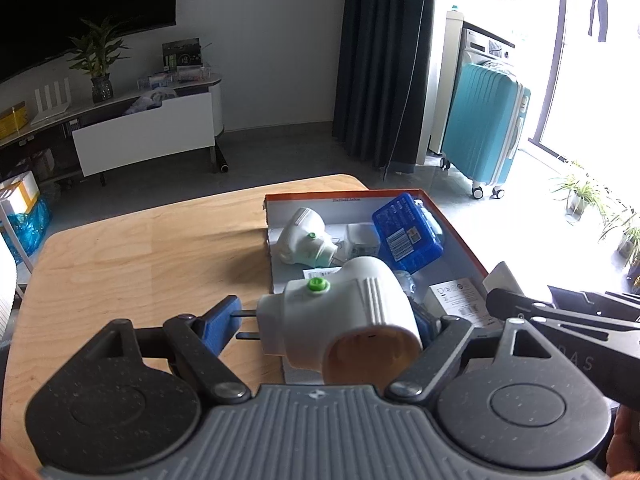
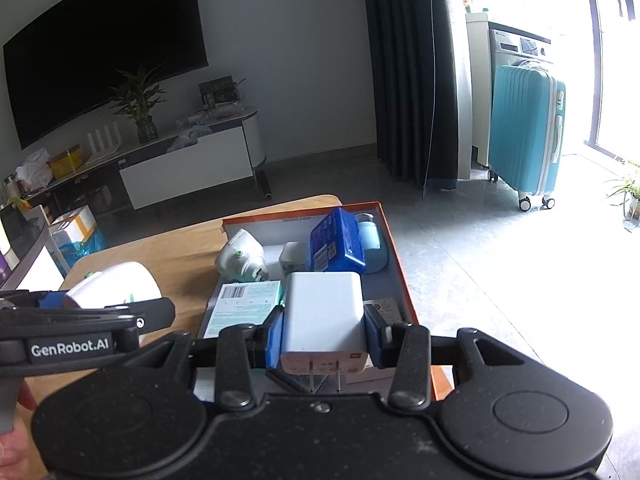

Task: Organize rigid objects
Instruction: 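Carry the socket adapter with the left tool and USB charger with the right tool over the box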

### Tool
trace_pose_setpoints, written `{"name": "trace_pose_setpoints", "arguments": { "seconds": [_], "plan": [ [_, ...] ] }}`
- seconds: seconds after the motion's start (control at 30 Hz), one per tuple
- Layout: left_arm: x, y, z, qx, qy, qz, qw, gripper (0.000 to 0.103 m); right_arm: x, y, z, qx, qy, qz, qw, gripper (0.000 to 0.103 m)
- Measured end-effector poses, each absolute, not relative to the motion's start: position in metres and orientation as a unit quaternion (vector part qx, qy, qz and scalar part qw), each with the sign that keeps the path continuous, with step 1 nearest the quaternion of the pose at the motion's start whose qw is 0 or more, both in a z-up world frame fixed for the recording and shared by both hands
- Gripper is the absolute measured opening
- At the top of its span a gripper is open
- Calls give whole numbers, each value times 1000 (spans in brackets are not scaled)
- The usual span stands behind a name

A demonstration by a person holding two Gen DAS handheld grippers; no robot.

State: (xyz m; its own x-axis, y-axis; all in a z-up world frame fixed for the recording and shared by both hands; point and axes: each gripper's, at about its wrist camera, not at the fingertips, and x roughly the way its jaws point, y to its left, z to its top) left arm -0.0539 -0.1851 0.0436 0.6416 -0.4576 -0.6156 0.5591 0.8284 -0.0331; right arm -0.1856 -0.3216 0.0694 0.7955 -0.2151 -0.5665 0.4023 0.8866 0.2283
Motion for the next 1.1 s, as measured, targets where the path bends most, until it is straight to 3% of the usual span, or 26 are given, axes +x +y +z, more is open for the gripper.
{"name": "trace_pose_setpoints", "arguments": {
  "seconds": [1.1],
  "plan": [
    [-41,-234,41,86,321,-304,893,85,-169,-354,68,176,273,-180,929,50]
  ]
}}
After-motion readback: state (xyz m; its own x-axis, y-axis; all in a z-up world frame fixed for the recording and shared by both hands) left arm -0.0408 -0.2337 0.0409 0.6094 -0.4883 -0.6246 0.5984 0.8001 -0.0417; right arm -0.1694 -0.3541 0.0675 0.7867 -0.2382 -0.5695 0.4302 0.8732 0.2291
